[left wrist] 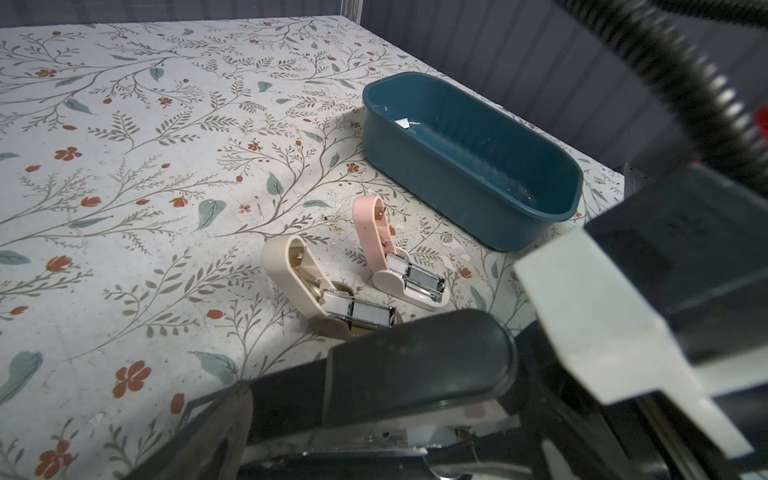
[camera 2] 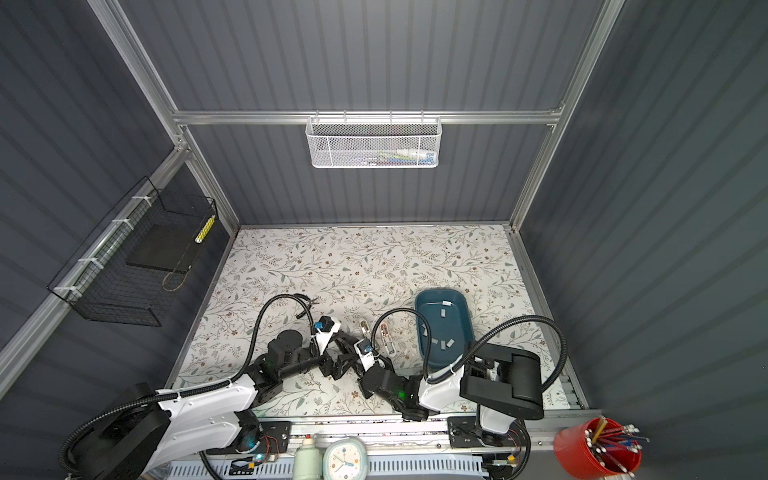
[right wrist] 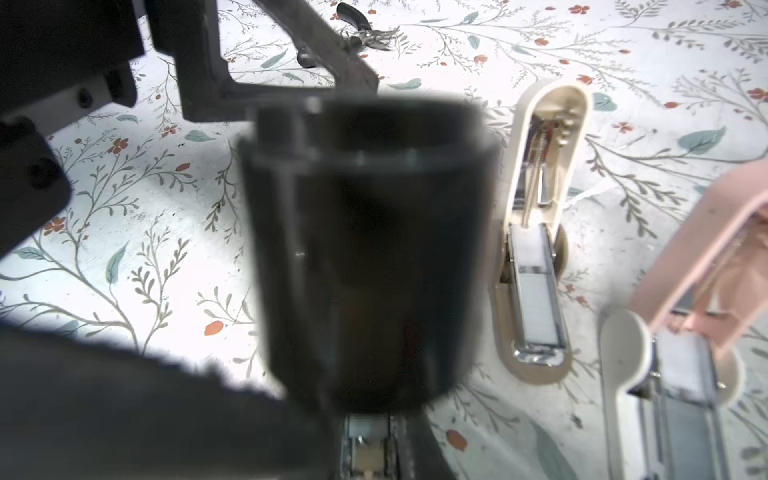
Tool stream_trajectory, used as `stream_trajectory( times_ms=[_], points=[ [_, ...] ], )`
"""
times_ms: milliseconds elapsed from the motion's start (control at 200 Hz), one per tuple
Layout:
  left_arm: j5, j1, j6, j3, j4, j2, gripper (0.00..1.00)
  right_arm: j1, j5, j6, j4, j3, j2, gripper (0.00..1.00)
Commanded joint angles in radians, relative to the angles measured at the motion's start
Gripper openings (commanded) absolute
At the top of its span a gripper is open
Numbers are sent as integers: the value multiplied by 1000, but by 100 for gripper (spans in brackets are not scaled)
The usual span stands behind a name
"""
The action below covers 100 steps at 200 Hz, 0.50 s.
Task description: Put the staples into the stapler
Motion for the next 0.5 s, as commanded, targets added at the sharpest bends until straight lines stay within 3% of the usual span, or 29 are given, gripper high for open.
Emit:
stream_trajectory(
  times_ms=[0, 175, 330, 495],
  points=[
    [13, -1, 16, -9, 50, -16, 99, 4, 32, 3, 28, -5, -21, 7],
    [-8, -1, 9, -26, 42, -80, 99, 3, 33, 6, 27, -9, -28, 8],
    [-124, -1, -18, -20, -41, -164, 99, 6, 30, 3, 1, 1, -32, 12],
    [-271, -1, -79, 10, -125, -190, 99, 8, 27, 3, -31, 17, -45, 35]
  ],
)
